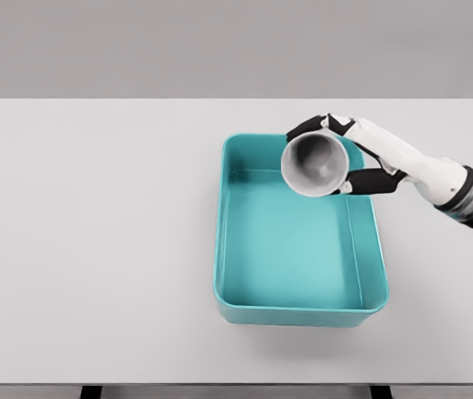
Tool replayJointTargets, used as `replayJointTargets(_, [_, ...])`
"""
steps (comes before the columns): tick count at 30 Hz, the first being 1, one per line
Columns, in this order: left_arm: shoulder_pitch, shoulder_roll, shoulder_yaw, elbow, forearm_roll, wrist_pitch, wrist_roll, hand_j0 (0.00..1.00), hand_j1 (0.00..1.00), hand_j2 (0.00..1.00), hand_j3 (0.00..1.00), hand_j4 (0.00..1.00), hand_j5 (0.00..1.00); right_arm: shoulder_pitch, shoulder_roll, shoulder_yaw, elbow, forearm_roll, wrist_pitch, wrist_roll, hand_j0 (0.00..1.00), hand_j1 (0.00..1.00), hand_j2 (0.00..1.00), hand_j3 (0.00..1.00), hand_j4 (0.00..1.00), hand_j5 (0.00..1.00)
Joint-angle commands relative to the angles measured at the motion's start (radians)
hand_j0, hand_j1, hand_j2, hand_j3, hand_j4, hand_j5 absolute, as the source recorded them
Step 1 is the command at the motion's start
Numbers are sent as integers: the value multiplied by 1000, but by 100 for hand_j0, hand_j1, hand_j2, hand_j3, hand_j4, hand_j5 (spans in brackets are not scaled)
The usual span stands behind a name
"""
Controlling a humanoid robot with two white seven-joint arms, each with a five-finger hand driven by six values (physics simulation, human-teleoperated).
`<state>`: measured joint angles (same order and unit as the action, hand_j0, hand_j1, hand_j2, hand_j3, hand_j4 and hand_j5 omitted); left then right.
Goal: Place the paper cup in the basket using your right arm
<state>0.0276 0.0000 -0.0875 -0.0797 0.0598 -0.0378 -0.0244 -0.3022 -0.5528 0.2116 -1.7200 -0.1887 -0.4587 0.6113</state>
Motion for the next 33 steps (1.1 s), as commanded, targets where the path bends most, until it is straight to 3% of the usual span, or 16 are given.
replayJointTargets(1, [0,0,-1,0,0,1,0,100,100,100,100,100,100,-2,-7,32,-7,25,-11,0,57,57,57,57,57,57])
replayJointTargets(6, [0,0,0,0,0,1,0,100,100,100,100,100,100,-23,-9,64,-6,97,-18,0,57,57,57,57,57,57])
replayJointTargets(13, [0,0,0,0,0,-1,0,100,100,100,100,100,100,-29,-62,106,-4,169,-60,0,57,57,57,57,57,57])
replayJointTargets(22, [0,0,0,0,0,1,0,100,100,100,100,100,100,-94,-110,245,-6,195,-78,0,58,58,58,58,58,58])
replayJointTargets(25, [0,0,0,0,0,1,0,100,100,100,100,100,100,-94,-150,261,-6,196,-104,0,58,58,58,58,58,58])
replayJointTargets(33, [0,0,0,0,0,1,0,100,100,100,100,100,100,-95,-174,275,-6,224,-130,0,59,59,59,59,59,59])
